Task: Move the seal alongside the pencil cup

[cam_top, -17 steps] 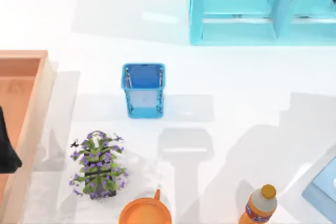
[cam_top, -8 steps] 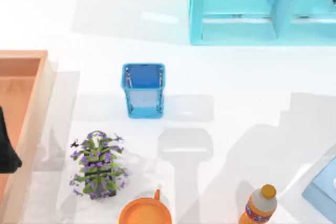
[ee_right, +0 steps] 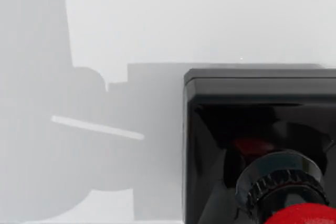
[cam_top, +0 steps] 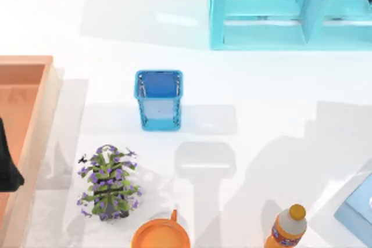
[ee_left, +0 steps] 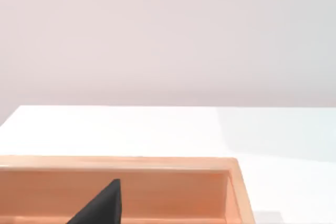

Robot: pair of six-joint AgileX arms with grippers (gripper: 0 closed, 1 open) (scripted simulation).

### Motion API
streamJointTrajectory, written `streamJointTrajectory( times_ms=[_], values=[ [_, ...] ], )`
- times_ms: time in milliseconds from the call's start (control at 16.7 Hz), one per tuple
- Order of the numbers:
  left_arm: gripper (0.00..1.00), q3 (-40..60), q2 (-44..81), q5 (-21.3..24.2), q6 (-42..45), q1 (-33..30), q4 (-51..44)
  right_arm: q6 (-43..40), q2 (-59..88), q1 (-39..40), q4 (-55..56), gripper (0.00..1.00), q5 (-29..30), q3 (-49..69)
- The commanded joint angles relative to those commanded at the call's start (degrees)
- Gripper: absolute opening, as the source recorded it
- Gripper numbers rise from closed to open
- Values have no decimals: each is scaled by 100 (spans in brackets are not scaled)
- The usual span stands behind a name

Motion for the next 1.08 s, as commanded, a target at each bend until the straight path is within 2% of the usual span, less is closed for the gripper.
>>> streamJointTrajectory(
  times_ms=[180,600,1080],
  values=[
    [100,0,0,0,0,0,0,454,-70,453,-594,0,-2,550],
    [100,0,0,0,0,0,0,1964,-482,1979,-2734,0,-4,2169],
    [100,0,0,0,0,0,0,2251,-466,2241,-2939,0,-3,2441]
  ],
)
